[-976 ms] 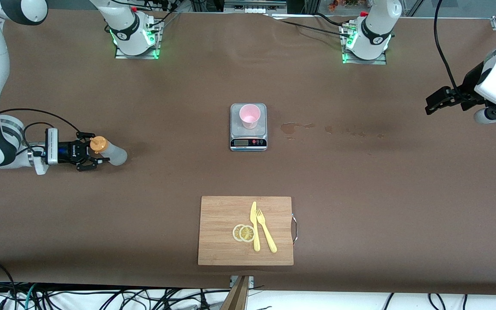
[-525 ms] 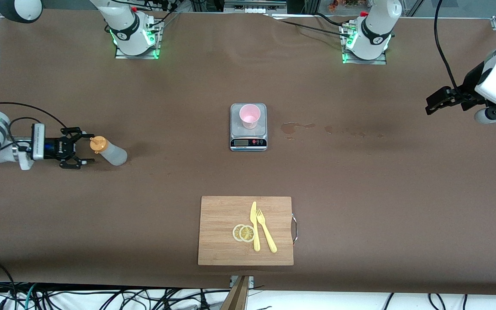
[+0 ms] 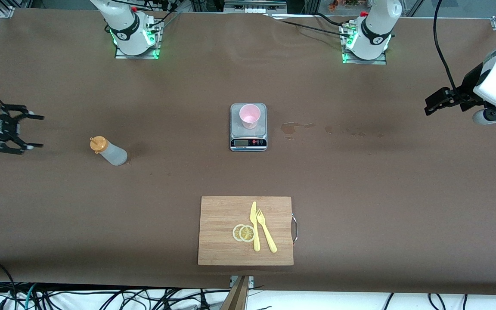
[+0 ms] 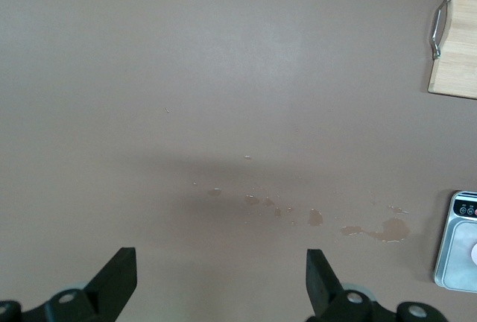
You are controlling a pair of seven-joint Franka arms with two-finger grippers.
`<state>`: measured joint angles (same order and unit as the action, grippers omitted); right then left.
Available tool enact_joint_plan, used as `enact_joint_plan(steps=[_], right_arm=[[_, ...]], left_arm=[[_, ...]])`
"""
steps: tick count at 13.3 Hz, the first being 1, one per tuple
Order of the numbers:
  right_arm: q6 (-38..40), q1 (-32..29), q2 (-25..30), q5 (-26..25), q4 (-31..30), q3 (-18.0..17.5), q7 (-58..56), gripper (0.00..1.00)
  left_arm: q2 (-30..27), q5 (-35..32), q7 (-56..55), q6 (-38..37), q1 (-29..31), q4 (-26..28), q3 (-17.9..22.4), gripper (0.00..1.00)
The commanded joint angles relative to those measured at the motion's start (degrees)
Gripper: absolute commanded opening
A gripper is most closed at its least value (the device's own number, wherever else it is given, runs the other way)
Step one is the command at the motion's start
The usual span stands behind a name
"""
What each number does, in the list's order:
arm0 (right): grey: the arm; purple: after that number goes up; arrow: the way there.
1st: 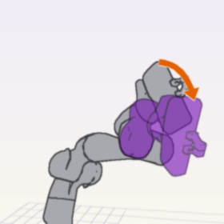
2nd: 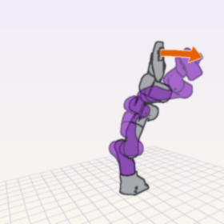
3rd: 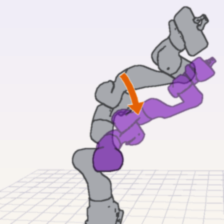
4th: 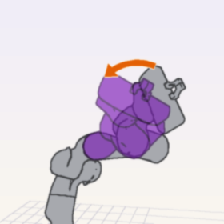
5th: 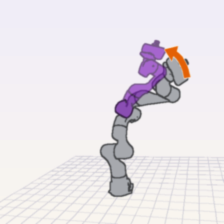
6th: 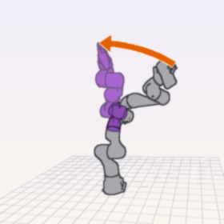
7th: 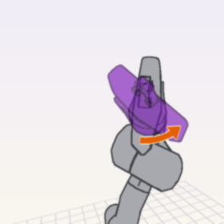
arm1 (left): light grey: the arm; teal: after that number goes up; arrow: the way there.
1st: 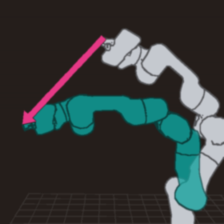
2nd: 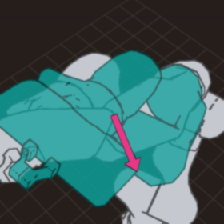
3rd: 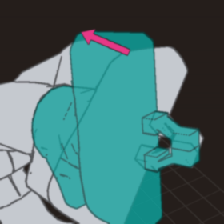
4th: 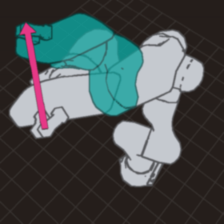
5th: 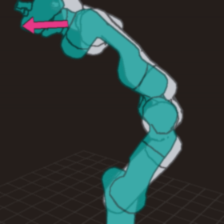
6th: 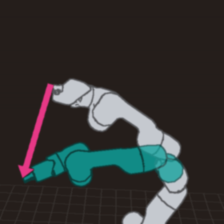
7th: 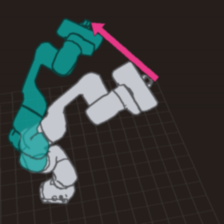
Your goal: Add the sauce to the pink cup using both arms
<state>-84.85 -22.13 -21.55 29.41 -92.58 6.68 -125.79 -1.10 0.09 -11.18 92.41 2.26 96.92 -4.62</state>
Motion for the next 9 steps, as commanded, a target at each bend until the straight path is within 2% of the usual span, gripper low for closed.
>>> enact_joint_plan(steps=[1,6,9], right_arm=[[-3.9,2.1,5.3,-6.1,-2.5,-1.4,8.5,1.00],[-6.9,7.8,15.2,-16.0,-2.7,-2.5,29.4,1.00],[-7.5,9.4,18.1,-19.2,-2.6,-2.7,40.8,1.00]], left_arm=[[0.9,0.4,0.5,-0.6,0.0,-1.8,0.0,1.00],[0.9,0.3,0.4,-0.6,0.1,-1.8,0.0,1.00],[0.9,0.3,0.5,-0.6,0.1,-1.8,0.0,1.00]])
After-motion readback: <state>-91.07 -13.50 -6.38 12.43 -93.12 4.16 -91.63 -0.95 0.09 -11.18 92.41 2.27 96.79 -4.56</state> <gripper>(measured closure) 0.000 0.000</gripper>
